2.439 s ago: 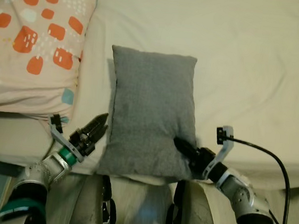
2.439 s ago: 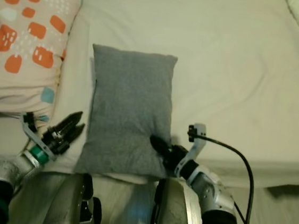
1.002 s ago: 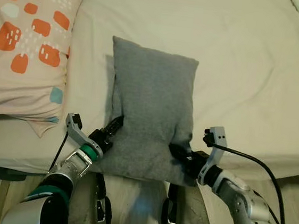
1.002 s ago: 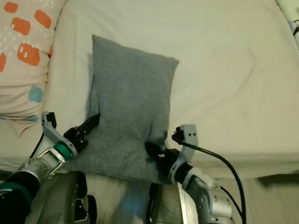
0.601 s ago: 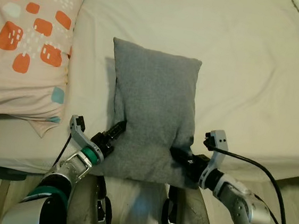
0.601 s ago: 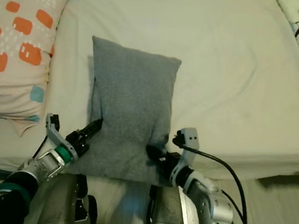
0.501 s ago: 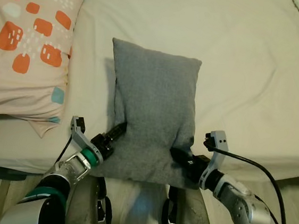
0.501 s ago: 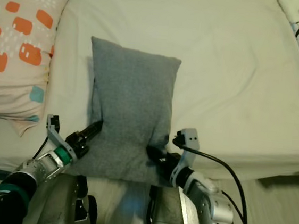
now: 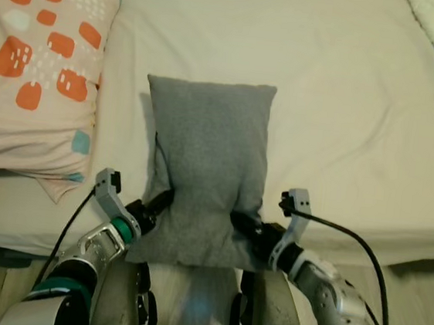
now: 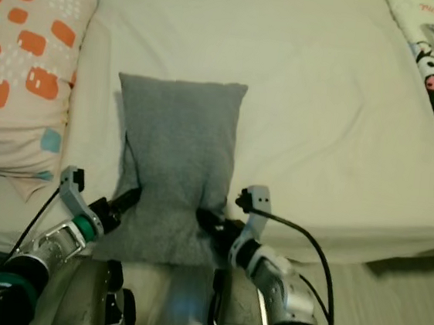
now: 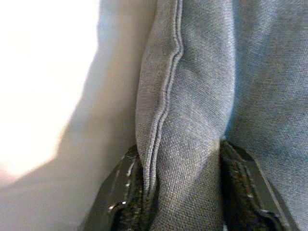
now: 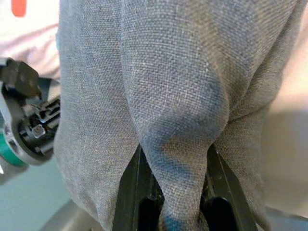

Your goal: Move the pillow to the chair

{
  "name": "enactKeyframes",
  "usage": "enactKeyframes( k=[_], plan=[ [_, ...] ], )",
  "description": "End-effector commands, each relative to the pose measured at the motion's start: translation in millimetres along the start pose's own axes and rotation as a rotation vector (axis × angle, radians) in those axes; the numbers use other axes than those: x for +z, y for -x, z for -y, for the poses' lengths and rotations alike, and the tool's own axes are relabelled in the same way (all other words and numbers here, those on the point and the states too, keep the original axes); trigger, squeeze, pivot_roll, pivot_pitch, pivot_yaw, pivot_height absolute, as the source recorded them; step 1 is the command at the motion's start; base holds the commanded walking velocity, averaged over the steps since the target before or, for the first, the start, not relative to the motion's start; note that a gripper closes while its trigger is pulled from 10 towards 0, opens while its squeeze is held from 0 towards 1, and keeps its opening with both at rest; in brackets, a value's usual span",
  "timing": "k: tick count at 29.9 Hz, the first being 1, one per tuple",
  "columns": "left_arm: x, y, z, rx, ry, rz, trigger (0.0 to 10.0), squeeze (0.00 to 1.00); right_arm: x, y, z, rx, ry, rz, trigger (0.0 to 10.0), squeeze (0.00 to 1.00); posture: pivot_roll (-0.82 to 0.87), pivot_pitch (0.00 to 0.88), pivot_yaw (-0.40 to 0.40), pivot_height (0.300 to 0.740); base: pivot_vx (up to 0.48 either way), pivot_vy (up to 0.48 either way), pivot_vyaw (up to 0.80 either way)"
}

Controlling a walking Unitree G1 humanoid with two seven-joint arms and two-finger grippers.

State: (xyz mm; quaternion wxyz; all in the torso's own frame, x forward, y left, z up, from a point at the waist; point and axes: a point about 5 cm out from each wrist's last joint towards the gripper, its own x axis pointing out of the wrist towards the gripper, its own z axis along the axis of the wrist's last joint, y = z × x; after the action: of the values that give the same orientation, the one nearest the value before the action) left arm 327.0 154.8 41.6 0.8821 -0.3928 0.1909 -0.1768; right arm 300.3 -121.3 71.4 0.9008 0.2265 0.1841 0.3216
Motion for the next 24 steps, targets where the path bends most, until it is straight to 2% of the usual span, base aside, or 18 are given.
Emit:
enactKeyframes(
  k=[1,8,10,11,14,17,21,24],
  plan=[
    [-25.8,5.8,-8.4,0.051,0.023,-0.081,0.0,0.00,-23.2,-9.2,-10.7,0.035,-0.059,-0.072,0.0,0.00,-0.02,0.201,0.090,0.600,0.000,0.000,0.00],
    [-22.6,-0.6,2.1,-0.005,-0.030,-0.035,0.0,0.00,-13.3,-15.6,-18.2,0.066,-0.087,0.004,0.0,0.00,0.01,0.140,0.081,0.600,0.000,0.000,0.00],
    [-22.6,-2.2,5.4,-0.023,-0.051,-0.031,0.0,0.00,-10.2,-16.6,-20.3,0.074,-0.095,0.024,0.0,0.00,0.01,0.135,0.079,0.600,0.000,0.000,0.00],
    [-23.9,-4.0,10.2,-0.051,-0.090,-0.034,0.0,0.00,-7.8,-17.5,-22.6,0.085,-0.091,0.040,0.0,0.00,0.02,0.108,0.072,0.600,0.000,0.000,0.00],
    [-24.4,-5.6,14.2,-0.073,-0.113,-0.031,0.0,0.00,-6.3,-18.1,-24.3,0.093,-0.087,0.051,0.0,0.00,0.02,0.100,0.067,0.600,0.000,0.000,0.00],
    [-9.1,-7.6,37.6,-0.188,-0.195,0.099,0.0,0.00,1.9,-18.4,-36.9,0.114,-0.077,0.119,0.0,0.00,0.03,0.065,0.060,0.600,0.000,0.000,0.00],
    [-5.9,-6.4,43.4,-0.208,-0.227,0.129,0.0,0.00,4.6,-17.8,-40.4,0.120,-0.078,0.140,0.0,0.00,0.03,0.062,0.060,0.600,0.000,0.000,0.00],
    [2.0,-5.2,59.0,-0.254,-0.371,0.145,0.0,0.00,9.9,-15.7,-42.8,0.096,-0.059,0.196,0.0,0.00,0.05,0.039,0.067,0.600,0.000,0.000,0.00]
  ],
)
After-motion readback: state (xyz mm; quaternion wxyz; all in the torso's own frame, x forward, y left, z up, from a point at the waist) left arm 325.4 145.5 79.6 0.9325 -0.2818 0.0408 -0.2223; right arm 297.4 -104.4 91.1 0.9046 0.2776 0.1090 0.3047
